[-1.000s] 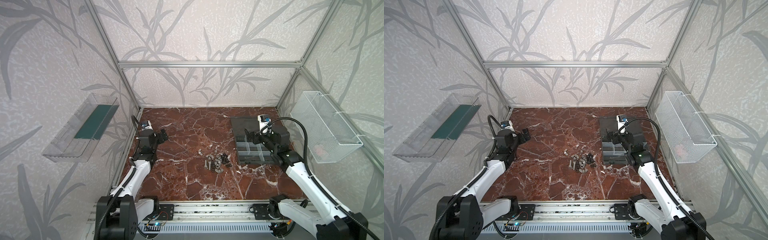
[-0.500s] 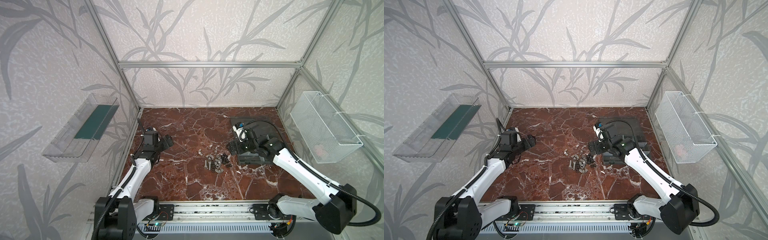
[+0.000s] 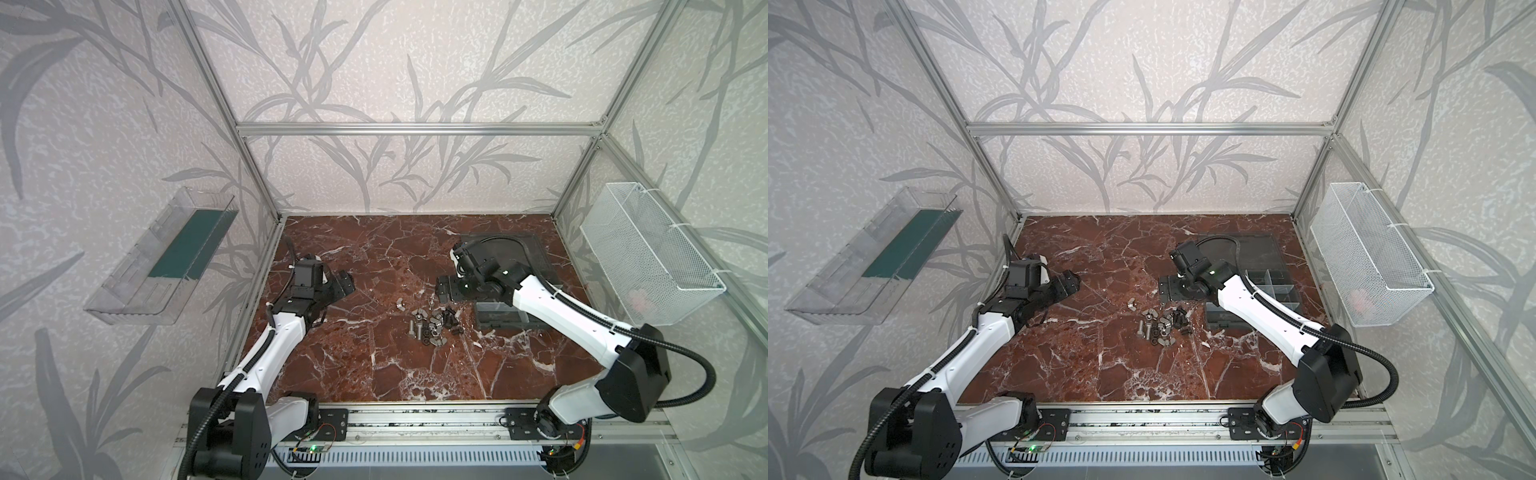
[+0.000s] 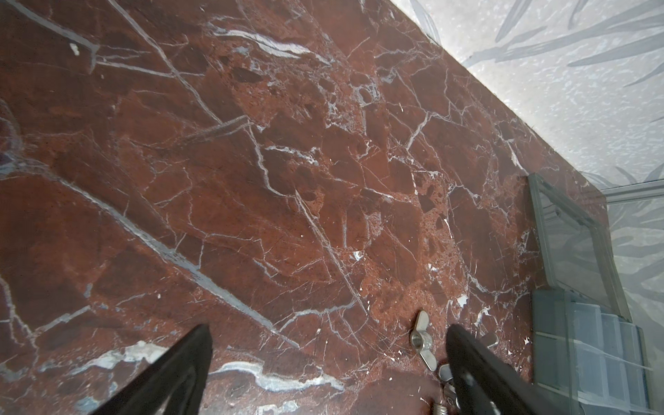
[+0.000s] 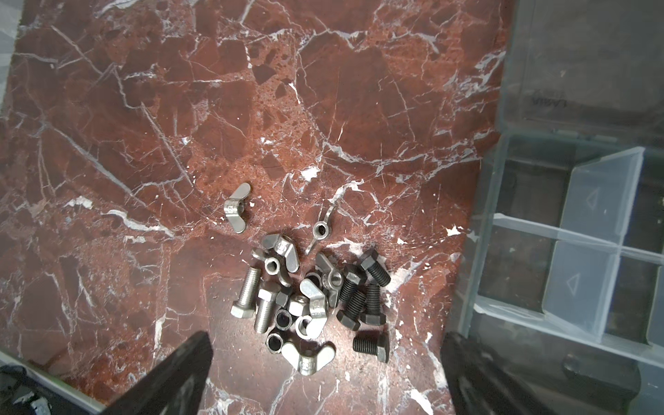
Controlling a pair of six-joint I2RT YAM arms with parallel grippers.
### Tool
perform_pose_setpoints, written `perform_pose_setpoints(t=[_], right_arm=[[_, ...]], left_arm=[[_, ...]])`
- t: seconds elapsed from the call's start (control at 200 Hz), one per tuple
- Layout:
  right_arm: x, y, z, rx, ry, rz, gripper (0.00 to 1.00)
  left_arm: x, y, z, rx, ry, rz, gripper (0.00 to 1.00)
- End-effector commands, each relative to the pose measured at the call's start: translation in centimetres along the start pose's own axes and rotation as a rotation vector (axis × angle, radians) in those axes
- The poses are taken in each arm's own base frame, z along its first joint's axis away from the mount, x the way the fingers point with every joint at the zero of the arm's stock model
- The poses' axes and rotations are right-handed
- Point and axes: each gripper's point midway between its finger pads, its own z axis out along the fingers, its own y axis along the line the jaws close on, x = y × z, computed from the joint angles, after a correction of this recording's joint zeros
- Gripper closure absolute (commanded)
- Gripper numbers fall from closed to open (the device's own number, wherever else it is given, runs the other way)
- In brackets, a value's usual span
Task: Sort the screws and nuts into containers
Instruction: Pick up the nut from the center of the table.
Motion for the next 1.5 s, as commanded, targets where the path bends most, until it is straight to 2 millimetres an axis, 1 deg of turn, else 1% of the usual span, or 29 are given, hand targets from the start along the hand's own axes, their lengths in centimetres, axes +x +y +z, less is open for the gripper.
perform_pose_setpoints(t=[0.0,0.23,0.31,0.32,0.335,0.405,0.71,0.975,1.185,1.5], right_arm=[[0.5,-0.6,0.9,0.078,0.055,0.069,0.0],[0.3,1.3,3.1,0.06,0.098,0.088,0.01],[-0.2,1.9,3.1,0.059,0.085,0.078,0.01],[0.1,1.9,3.7,0.071,0.098,0.074,0.01],[0.2,1.9,4.0,0.077,0.101,0.071,0.01],[0.2,2.1,4.4,0.082,0.096,0.063,0.01],[1.2,2.3,7.1,0.113,0.173,0.12,0.0],[1.8,2.6,9.1,0.128,0.23,0.132,0.09],[1.9,2.7,10.2,0.143,0.244,0.141,0.17],[2.0,1.9,11.3,0.204,0.258,0.123,0.2]], left_arm=[[-0.1,-0.5,-0.1,-0.002,0.012,0.008,0.01],[0.4,0.1,0.0,-0.053,0.018,0.059,0.01],[0.6,0.3,0.1,-0.069,0.028,0.076,0.01],[0.7,0.3,0.2,-0.069,0.03,0.078,0.01],[0.6,0.3,0.2,-0.072,0.03,0.08,0.01],[0.7,0.3,0.3,-0.078,0.037,0.09,0.01],[1.1,0.5,0.6,-0.098,0.043,0.117,0.01],[1.1,0.4,0.4,-0.096,0.042,0.135,0.01],[1.4,0.4,0.6,-0.096,0.047,0.14,0.01],[1.2,0.3,0.6,-0.089,0.04,0.148,0.01]])
